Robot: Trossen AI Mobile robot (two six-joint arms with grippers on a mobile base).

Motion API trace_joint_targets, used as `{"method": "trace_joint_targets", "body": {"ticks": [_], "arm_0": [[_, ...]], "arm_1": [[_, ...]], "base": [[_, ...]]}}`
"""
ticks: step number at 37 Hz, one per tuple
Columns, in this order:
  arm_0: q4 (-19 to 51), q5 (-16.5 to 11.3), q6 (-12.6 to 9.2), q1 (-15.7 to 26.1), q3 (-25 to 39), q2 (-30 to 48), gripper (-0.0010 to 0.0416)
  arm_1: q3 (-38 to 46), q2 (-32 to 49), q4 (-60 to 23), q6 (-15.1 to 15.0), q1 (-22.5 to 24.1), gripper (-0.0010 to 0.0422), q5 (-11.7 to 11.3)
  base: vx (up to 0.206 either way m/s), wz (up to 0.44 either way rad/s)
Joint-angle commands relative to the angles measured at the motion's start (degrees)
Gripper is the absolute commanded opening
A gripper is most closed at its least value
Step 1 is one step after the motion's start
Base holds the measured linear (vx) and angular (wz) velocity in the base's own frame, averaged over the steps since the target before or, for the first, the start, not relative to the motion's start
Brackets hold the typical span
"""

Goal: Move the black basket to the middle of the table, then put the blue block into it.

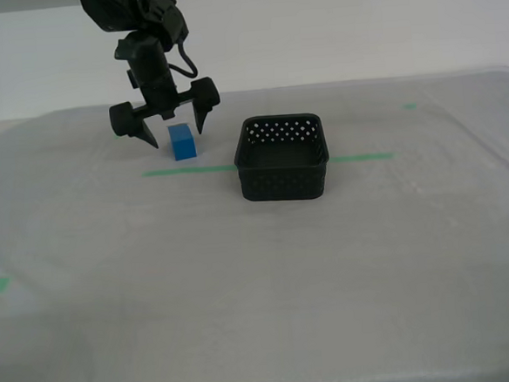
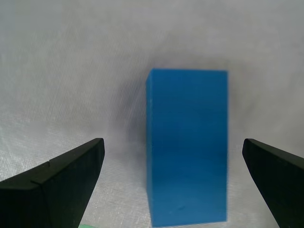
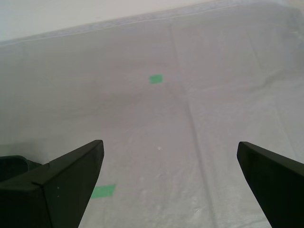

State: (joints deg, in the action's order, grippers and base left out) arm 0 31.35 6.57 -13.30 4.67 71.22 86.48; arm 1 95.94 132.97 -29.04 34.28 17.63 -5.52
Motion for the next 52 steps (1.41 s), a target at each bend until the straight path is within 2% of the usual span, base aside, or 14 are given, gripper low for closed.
{"method": "trace_joint_targets", "body": {"ticks": [1, 17, 28, 48, 52], "arm_0": [[0.0, 0.2, 0.0, 0.0, 0.1, 0.0, 0.0394], [0.0, 0.2, 0.0, 0.0, 0.1, 0.0, 0.0393], [0.0, 0.2, 0.0, 0.0, 0.1, 0.0, 0.0393], [0.0, 0.2, 0.0, 0.0, 0.1, 0.0, 0.0394], [0.0, 0.2, 0.0, 0.0, 0.1, 0.0, 0.0394]], "arm_1": [[-0.6, -0.1, 0.7, -1.0, 0.0, 0.04, -1.2], [-2.4, -0.1, 2.8, -4.0, 0.4, 0.04, -1.3], [-2.4, -0.1, 4.0, -4.3, 0.7, 0.0381, -1.2], [-2.4, -0.1, 1.8, -4.3, 0.7, 0.0238, -1.4], [-2.4, -0.1, 0.9, -4.2, 0.7, 0.0204, -2.5]], "base": [[0.0, 0.0], [0.0, 0.0], [0.0, 0.0], [0.0, 0.0], [0.0, 0.0]]}}
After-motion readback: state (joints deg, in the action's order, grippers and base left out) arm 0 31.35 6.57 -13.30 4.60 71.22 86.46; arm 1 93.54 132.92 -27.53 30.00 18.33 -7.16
